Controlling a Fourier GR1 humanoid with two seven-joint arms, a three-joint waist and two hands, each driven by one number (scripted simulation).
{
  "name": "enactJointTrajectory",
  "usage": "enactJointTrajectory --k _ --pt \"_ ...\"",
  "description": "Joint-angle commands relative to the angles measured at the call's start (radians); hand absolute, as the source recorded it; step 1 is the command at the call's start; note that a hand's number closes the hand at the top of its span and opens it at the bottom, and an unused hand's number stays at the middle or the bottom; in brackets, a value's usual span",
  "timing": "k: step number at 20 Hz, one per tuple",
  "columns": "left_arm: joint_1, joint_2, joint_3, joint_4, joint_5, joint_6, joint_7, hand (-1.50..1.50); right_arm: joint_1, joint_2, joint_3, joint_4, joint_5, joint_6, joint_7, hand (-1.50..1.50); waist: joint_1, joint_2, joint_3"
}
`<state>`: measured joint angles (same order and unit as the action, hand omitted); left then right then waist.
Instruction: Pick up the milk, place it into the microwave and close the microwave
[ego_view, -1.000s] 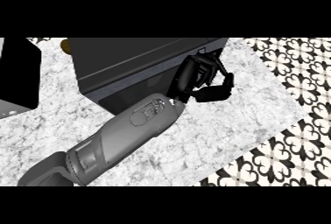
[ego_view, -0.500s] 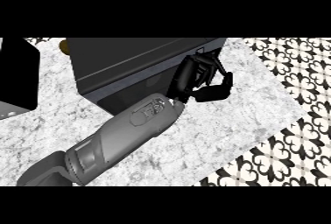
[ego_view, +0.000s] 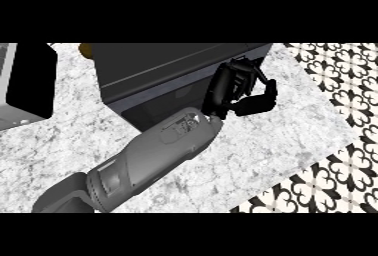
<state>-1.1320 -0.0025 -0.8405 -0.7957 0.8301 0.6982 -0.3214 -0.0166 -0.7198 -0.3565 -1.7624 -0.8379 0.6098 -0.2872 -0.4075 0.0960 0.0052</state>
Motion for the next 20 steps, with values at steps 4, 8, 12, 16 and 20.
enactJointTrajectory --k 4,8,12,16,20 --pt "0.034 0.040 0.040 0.166 0.042 0.020 -0.004 1.50 0.012 -0.025 -0.062 0.004 -0.033 -0.020 0.005 -1.50 0.061 0.006 -0.004" --pt "0.040 0.061 0.001 0.187 0.054 -0.018 -0.007 1.50 0.026 -0.033 -0.078 -0.008 -0.048 -0.025 0.014 -1.50 0.079 0.011 -0.005" --pt "0.031 0.086 0.002 0.193 0.075 -0.025 -0.026 -1.50 0.044 -0.036 -0.102 -0.010 -0.066 -0.032 0.017 -1.50 0.100 0.008 -0.006" --pt "0.052 0.093 -0.005 0.194 0.108 -0.051 -0.036 -1.50 0.070 -0.048 -0.120 -0.020 -0.080 -0.027 0.029 -1.50 0.119 0.003 -0.006" --pt "0.050 0.085 -0.021 0.195 0.125 -0.060 -0.050 -1.50 0.082 -0.046 -0.129 -0.035 -0.101 -0.027 0.033 -1.50 0.135 0.002 -0.005"
